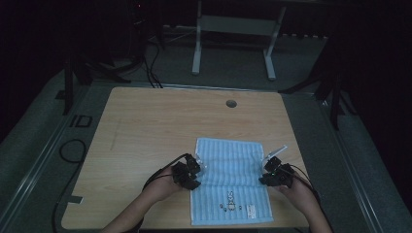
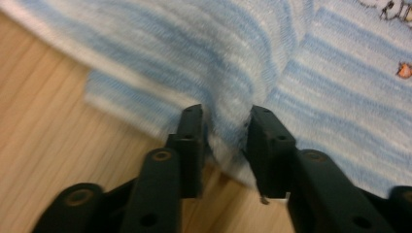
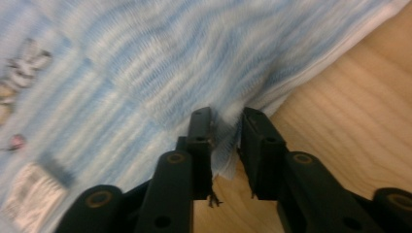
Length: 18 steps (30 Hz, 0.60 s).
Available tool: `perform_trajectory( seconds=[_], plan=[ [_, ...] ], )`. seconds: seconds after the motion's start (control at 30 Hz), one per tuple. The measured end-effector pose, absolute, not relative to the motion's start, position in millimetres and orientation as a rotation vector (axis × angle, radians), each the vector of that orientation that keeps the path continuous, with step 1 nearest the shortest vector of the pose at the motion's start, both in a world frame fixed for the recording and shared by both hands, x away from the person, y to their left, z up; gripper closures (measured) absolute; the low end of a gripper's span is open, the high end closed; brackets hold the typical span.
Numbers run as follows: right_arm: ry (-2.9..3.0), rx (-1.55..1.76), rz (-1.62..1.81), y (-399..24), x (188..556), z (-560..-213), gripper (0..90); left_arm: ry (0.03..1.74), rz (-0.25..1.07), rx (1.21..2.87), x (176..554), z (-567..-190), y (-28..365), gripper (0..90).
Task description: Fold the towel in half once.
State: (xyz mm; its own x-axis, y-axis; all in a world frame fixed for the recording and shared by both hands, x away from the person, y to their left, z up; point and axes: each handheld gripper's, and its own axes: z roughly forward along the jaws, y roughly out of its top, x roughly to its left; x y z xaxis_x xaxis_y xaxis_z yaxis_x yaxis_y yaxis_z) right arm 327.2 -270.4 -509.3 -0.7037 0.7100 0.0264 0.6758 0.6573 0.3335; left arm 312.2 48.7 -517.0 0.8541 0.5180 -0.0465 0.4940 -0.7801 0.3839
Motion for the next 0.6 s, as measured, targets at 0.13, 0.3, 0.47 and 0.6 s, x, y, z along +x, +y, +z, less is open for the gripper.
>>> perform_trajectory(
  seconds=[0.13, 0.3, 0.47, 0.6],
  plan=[
    [2.731, 1.136, 0.543, -276.9, 330.8, -484.0, 67.7, 0.805, 0.130, 2.611, 318.9, -496.8, 62.7, 59.1],
    [2.663, 1.152, 0.530, -283.6, 358.3, -456.8, 66.2, 0.883, 0.193, 2.578, 349.8, -476.2, 72.3, 52.3],
    [2.659, 1.213, 0.494, -275.0, 399.4, -452.2, 62.4, 0.974, 0.201, 2.550, 389.6, -471.1, 64.2, 52.2],
    [2.657, 1.277, 0.466, -266.0, 432.1, -459.5, 60.9, 1.000, 0.227, 2.573, 417.3, -474.0, 51.0, 51.3]
  ],
)
